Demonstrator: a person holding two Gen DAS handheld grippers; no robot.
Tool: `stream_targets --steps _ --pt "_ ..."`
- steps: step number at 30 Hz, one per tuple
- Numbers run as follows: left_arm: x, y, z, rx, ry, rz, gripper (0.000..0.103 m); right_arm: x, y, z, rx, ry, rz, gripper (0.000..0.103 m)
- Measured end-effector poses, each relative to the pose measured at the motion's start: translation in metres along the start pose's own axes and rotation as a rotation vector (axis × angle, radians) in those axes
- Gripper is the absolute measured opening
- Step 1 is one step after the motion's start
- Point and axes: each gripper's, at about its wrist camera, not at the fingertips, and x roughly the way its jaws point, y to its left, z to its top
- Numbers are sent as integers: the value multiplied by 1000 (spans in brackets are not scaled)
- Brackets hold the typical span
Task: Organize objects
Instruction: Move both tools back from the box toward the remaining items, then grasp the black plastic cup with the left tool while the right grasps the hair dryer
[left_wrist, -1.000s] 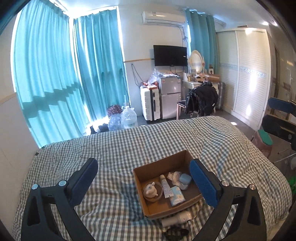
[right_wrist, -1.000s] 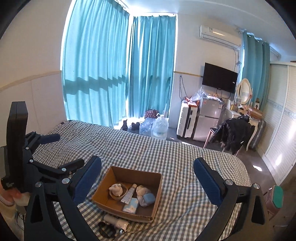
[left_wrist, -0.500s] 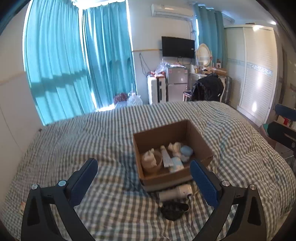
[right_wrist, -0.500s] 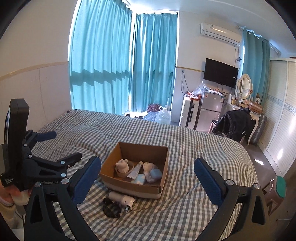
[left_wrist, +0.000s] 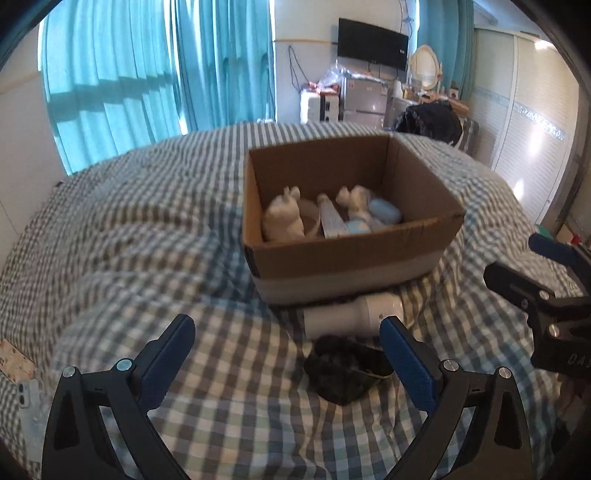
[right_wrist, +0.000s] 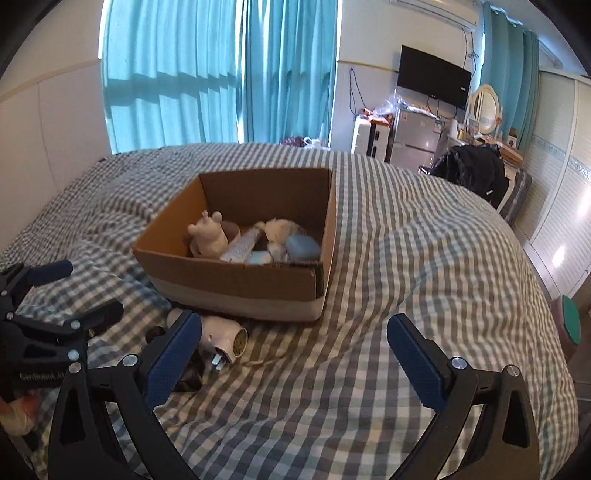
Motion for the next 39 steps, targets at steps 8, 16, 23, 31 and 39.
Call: stream_targets --steps 8,16,23,31,39 --pt "42 -23 -28 50 132 -58 103 31 -3 -10 16 100 -8 101" --pt "63 -35 -37 63 206 -112 103 39 -3 -16 27 133 -17 101" --pt "76 -41 -41 65 227 -95 92 40 -4 -16 35 137 -26 101" --pt "44 -29 -41 14 198 -129 80 30 -2 -13 21 108 -37 101" --pt "-6 10 -20 52 69 17 80 30 24 6 -23 100 60 101"
